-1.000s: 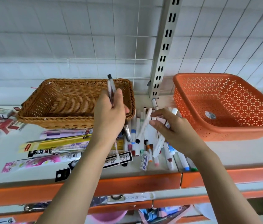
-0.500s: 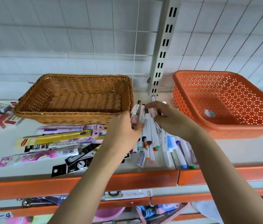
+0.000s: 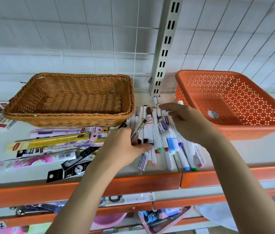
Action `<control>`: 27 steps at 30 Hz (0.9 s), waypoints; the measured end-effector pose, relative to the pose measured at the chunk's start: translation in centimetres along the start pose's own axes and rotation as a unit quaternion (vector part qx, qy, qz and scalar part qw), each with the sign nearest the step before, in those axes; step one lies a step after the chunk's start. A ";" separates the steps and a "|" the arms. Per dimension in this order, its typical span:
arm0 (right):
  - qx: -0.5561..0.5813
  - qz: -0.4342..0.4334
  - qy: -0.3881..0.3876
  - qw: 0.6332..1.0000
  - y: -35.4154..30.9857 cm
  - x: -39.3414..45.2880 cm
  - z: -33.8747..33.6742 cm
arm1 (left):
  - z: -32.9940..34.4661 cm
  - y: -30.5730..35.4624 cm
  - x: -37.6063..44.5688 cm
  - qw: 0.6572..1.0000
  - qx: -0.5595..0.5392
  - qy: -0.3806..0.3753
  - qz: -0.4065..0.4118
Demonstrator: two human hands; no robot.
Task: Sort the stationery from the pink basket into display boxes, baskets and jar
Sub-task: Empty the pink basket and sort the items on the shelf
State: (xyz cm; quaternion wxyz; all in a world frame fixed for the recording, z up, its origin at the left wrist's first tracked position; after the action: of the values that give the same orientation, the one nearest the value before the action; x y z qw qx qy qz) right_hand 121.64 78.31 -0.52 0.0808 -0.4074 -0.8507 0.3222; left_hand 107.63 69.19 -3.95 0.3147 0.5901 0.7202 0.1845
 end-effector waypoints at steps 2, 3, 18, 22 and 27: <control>-0.056 -0.013 0.068 0.996 0.1 -0.5 -0.3 | 0.5 0.3 -0.4 0.999 0.019 -0.036 0.002; -0.073 -0.016 0.085 0.994 0.0 -0.7 -0.3 | 0.7 0.4 -0.5 0.998 0.028 -0.051 0.002; -0.133 0.071 0.053 0.987 0.1 0.1 1.3 | -1.4 0.5 -1.1 1.000 0.012 -0.005 0.018; -0.177 0.039 0.080 0.980 -0.4 -0.1 1.0 | -2.6 1.8 -0.6 0.998 -0.003 0.044 0.050; -0.162 0.033 -0.006 0.986 -0.2 -0.2 1.9 | -2.0 3.1 1.6 0.997 0.032 0.049 0.051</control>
State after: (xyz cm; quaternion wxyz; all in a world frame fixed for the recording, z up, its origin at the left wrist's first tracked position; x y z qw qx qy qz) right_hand 120.91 77.13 -1.91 -0.0021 -0.4413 -0.8781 0.1851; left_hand 108.35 71.66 -0.87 0.2503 0.6258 0.7094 0.2060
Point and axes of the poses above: each hand's wrist, its own x-axis towards the middle knuckle, its own z-axis out of the palm, y = z × x, the point moved 6 cm from there along x, towards the middle knuckle, and after that the axes turned 12 degrees about -y, right-handed, at the moved point
